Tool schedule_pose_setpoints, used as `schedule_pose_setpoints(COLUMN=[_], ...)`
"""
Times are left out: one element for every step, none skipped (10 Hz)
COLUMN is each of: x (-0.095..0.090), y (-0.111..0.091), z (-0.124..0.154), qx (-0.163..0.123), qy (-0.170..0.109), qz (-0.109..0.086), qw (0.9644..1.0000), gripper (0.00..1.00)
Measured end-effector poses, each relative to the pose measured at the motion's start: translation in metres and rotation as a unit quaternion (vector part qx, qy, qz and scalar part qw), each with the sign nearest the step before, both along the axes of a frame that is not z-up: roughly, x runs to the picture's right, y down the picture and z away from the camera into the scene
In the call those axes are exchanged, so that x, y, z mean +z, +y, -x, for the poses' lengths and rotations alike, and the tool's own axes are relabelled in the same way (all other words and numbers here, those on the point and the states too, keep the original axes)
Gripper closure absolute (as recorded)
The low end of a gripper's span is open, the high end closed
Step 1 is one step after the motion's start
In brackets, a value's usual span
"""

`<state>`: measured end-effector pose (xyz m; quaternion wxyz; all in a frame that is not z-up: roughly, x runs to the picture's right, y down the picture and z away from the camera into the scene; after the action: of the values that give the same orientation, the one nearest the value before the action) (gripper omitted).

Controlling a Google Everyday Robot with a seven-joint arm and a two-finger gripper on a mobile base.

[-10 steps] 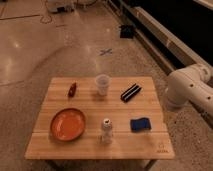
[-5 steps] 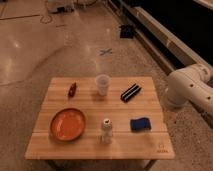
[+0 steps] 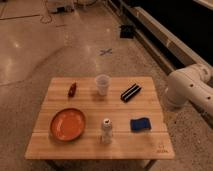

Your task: Move the arm in a circular motion

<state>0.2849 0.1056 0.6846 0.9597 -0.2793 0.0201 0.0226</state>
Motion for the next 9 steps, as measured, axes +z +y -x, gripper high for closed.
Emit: schedule_pose_setpoints(x=[0.0, 0.0, -0.001, -0.003, 0.0, 0.009, 0.017, 0.02, 0.019], y=[0.001, 0.001, -0.002, -0.005, -0.003, 0.003, 0.009, 0.012, 0.01], z=[0.0, -0.001, -0.001, 0.001, 0.003, 0.008, 0.011, 0.01, 0.007], qx=[0.0, 0.001, 0.001, -0.006, -0.012, -0.01, -0.008, -0.008, -0.007], qy=[0.0, 0.001, 0.001, -0.002, -0.006, -0.005, -0.005, -0.004, -0.003], qz=[0.0, -0.001, -0.001, -0.001, 0.003, 0.002, 0.001, 0.0, -0.002], qw=[1.0, 1.0, 1.0, 1.0, 0.9999, 0.9999, 1.0, 1.0, 1.0], gripper=[0.4, 0.54, 0.58, 0.59, 0.59, 0.59, 0.59, 0.59, 0.59])
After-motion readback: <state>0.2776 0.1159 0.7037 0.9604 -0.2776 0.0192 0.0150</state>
